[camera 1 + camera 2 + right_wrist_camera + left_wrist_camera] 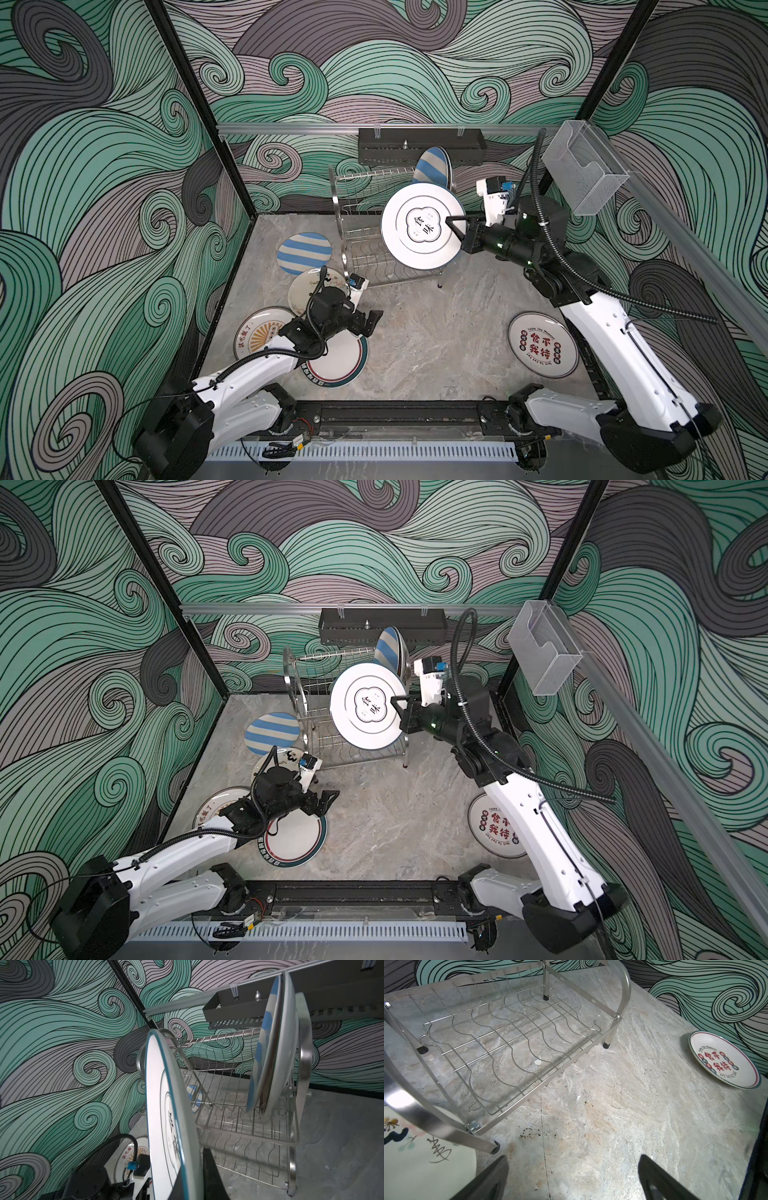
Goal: Load the plates into the dish rack
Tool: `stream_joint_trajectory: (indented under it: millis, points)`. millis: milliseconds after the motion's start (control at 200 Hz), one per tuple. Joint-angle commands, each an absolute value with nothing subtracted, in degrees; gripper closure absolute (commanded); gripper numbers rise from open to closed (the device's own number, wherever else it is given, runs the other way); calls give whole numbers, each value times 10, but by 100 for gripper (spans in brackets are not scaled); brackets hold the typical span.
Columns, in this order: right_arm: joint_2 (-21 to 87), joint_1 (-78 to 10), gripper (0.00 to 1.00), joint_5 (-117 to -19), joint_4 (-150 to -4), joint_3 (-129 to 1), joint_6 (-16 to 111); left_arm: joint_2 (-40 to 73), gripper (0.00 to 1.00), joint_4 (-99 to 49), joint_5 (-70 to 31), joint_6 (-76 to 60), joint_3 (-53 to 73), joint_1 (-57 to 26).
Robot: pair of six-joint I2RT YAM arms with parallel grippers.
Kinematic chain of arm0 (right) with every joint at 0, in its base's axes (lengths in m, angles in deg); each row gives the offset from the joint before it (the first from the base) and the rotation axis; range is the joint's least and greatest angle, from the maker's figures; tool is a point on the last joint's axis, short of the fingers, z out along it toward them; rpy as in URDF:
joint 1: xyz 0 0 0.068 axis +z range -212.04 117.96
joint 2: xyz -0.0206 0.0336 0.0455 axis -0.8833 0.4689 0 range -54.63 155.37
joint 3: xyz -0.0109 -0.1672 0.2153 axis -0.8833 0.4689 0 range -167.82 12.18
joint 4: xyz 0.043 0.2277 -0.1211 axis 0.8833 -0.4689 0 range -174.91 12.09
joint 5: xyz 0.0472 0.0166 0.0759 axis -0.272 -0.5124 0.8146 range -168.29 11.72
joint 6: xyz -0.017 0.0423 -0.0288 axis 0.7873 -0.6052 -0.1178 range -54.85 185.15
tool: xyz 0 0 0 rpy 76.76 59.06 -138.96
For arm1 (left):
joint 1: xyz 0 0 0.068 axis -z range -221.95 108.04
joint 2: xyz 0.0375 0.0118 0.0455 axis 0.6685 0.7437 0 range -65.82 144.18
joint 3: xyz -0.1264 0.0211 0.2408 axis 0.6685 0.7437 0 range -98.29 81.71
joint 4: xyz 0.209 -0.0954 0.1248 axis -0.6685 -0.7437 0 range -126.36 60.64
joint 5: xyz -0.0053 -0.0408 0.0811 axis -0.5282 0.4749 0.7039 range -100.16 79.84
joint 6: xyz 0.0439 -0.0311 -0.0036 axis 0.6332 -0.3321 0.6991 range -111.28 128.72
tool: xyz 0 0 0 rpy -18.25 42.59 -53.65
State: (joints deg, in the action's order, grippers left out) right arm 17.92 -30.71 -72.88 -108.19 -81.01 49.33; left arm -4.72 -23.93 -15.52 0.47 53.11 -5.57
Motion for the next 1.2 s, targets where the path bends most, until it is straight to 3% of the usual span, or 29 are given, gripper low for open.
stream_joint_trajectory:
  millis: [0, 145, 405, 886, 1191]
  points:
    - [207, -249, 100, -954, -1049, -886, 573, -31, 1, -226, -154, 5, 534, -63]
    - [264, -191, 100, -1124, -1006, -948, 645, -33, 1, -219, -149, 6, 540, -64]
    - [344, -171, 100, -1248, -956, -999, 678, -40, 1, -210, -146, 6, 549, -68]
    - [444, -163, 100, -1354, -886, -1043, 714, -40, 1, -205, -150, 5, 553, -67]
    - [463, -160, 100, -1370, -839, -1021, 731, -42, 1, -202, -156, 3, 553, -68]
